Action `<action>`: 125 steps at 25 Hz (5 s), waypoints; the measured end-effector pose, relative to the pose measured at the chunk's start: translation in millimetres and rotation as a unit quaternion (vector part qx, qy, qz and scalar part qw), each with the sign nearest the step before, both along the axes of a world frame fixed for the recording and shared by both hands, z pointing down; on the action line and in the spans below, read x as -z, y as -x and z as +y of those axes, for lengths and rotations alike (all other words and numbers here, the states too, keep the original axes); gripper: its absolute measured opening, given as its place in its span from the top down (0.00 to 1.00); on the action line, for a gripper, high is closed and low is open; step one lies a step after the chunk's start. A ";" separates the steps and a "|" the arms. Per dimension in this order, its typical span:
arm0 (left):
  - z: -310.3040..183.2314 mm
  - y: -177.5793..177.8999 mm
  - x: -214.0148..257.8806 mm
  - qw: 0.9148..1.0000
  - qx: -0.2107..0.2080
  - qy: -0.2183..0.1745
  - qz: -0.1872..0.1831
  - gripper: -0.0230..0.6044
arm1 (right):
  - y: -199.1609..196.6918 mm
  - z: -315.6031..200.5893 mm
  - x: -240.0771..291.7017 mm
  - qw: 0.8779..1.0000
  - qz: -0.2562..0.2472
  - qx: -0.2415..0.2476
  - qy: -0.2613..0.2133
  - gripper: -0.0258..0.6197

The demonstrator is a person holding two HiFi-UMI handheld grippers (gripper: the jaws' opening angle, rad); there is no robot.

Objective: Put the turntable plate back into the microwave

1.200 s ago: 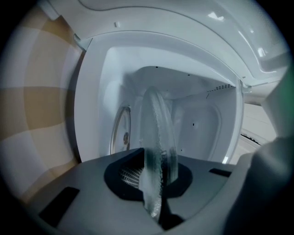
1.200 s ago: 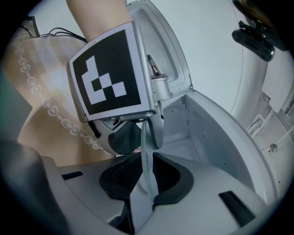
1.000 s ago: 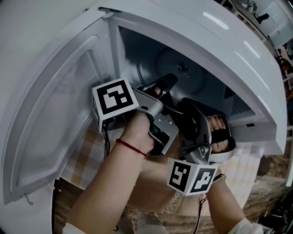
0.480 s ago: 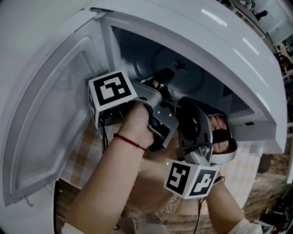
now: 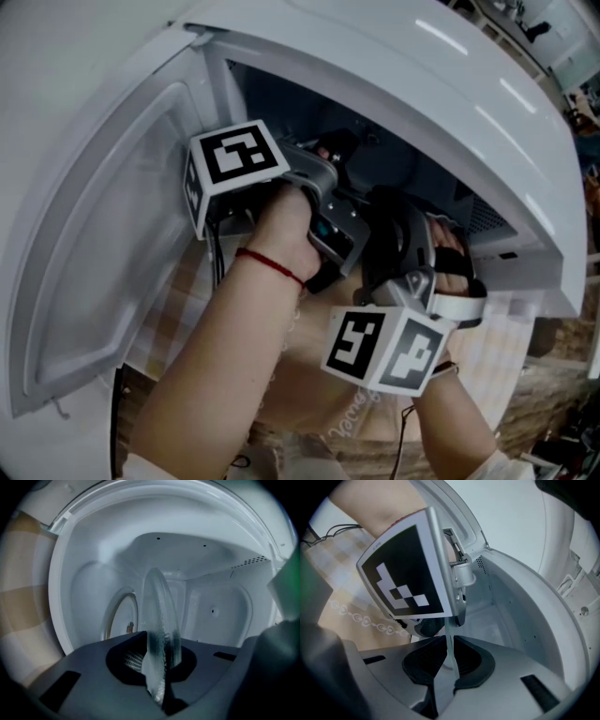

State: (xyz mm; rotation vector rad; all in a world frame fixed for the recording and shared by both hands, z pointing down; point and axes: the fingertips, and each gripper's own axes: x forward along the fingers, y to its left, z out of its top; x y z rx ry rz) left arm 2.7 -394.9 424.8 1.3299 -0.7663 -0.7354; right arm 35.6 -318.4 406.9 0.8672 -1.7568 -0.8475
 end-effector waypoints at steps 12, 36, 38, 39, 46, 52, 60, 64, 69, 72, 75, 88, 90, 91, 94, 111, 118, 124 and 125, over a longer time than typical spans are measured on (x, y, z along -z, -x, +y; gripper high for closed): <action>-7.9 -0.7 -4.0 1.000 0.004 -0.001 0.010 0.91 | -0.1 -7.6 -4.8 0.998 0.003 -0.027 0.061 0.86; 52.7 24.2 -15.1 0.996 0.016 -0.022 -0.079 0.87 | -1.4 0.5 -32.4 0.997 0.040 -0.004 0.070 0.85; 51.8 24.7 -16.0 0.997 0.018 -0.017 -0.071 0.88 | -1.1 -0.2 -33.4 0.997 0.039 -0.005 0.071 0.85; 51.5 24.8 -16.4 0.998 0.020 -0.014 -0.064 0.88 | -1.2 -0.4 -34.0 0.997 0.039 -0.006 0.072 0.84; 50.1 24.3 -17.9 0.999 0.046 0.008 -0.025 0.90 | -2.2 -1.9 -35.5 0.997 0.044 -0.012 0.068 0.84; 50.6 24.7 -20.1 0.998 0.058 0.014 -0.018 0.91 | -1.0 -1.4 -37.1 0.996 0.052 -0.008 0.066 0.83; 49.9 27.5 -20.2 0.998 0.056 0.010 -0.010 0.91 | -0.4 9.6 -27.1 0.996 0.006 -0.004 0.088 0.81; 49.1 26.1 -20.1 0.999 0.050 0.010 -0.015 0.91 | -3.2 11.1 -28.2 0.996 0.021 -0.004 0.088 0.86; 48.8 24.9 -20.5 0.998 0.046 0.013 -0.027 0.91 | -3.0 11.2 -30.3 0.995 0.034 0.004 0.090 0.87; 47.4 25.8 -20.5 0.998 0.048 0.015 -0.032 0.91 | -1.8 9.7 -30.4 0.994 0.027 -0.001 0.102 0.87; 47.1 26.8 -20.8 0.998 0.044 0.015 -0.041 0.91 | -1.4 8.3 -31.0 0.993 0.023 -0.006 0.112 0.87; 50.3 20.6 -18.2 0.994 -0.025 0.021 -0.108 0.80 | -1.3 7.1 -36.5 0.991 0.015 -0.024 0.134 0.87; 51.1 22.1 -20.9 0.994 -0.020 0.029 -0.102 0.84 | -0.3 7.6 -37.3 0.990 0.015 -0.022 0.135 0.87; 52.2 22.5 -21.6 0.995 -0.018 0.030 -0.098 0.84 | -0.1 7.8 -38.1 0.990 0.015 -0.022 0.138 0.87; 56.6 24.0 -21.7 0.994 -0.020 0.027 -0.100 0.83 | 0.3 7.6 -41.6 0.989 0.017 -0.024 0.146 0.87; 70.1 23.8 -25.9 0.997 -0.012 0.020 -0.074 0.81 | 0.4 7.5 -48.2 0.990 0.007 -0.013 0.143 0.87; 70.8 24.0 -26.5 0.998 -0.003 0.019 -0.052 0.81 | 0.9 7.9 -47.9 0.991 0.005 -0.010 0.136 0.87; 72.3 23.7 -26.1 0.999 -0.002 0.016 -0.037 0.81 | 2.1 8.7 -48.6 0.991 0.014 0.000 0.134 0.87; 72.4 23.5 -25.9 0.999 -0.002 0.015 -0.034 0.81 | 2.2 8.8 -48.5 0.991 0.016 0.001 0.130 0.87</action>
